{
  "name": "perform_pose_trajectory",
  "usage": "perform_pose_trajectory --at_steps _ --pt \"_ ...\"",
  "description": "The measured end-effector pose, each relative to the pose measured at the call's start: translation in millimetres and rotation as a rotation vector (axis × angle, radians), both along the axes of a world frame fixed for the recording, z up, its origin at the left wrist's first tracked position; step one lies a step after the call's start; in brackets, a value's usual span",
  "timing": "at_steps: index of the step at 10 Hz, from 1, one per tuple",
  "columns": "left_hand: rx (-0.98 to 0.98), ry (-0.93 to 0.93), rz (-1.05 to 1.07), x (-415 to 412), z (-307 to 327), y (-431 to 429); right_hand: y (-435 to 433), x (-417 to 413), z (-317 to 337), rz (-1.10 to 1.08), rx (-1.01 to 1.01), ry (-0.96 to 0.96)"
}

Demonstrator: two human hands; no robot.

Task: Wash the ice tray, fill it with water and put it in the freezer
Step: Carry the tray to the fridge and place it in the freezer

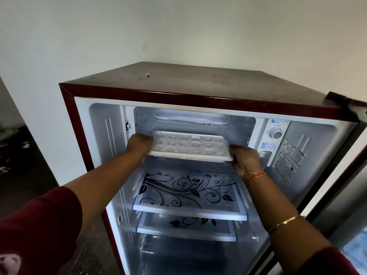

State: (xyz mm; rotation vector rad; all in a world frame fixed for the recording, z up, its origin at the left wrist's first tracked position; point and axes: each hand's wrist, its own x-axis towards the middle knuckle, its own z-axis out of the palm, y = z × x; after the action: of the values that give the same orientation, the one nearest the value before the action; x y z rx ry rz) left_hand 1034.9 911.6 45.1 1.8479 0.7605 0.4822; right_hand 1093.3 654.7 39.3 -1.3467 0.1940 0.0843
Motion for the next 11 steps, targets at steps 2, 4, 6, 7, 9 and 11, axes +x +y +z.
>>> perform_pose_trajectory --at_steps 2,4,6,7,9,11 --pt "0.282 0.125 -0.066 11.5 7.2 -5.2 0.6 10.7 -0.7 0.014 -0.102 -0.006" --pt "0.417 0.14 -0.117 19.7 7.3 -4.6 -0.3 25.8 2.0 0.095 -0.505 -0.114" --pt "0.373 0.153 -0.238 26.8 11.3 0.7 5.1 27.5 15.8 0.093 -0.806 -0.147" --pt "0.42 0.258 -0.416 25.0 12.4 4.2 10.2 27.4 16.1 0.038 -0.808 -0.267" --pt "0.342 0.304 -0.589 24.1 15.1 7.3 11.9 33.3 14.9 0.158 -0.722 -0.224" --pt "0.326 0.246 -0.495 30.3 12.0 -4.8 14.1 28.2 17.7 0.415 -0.846 -0.242"
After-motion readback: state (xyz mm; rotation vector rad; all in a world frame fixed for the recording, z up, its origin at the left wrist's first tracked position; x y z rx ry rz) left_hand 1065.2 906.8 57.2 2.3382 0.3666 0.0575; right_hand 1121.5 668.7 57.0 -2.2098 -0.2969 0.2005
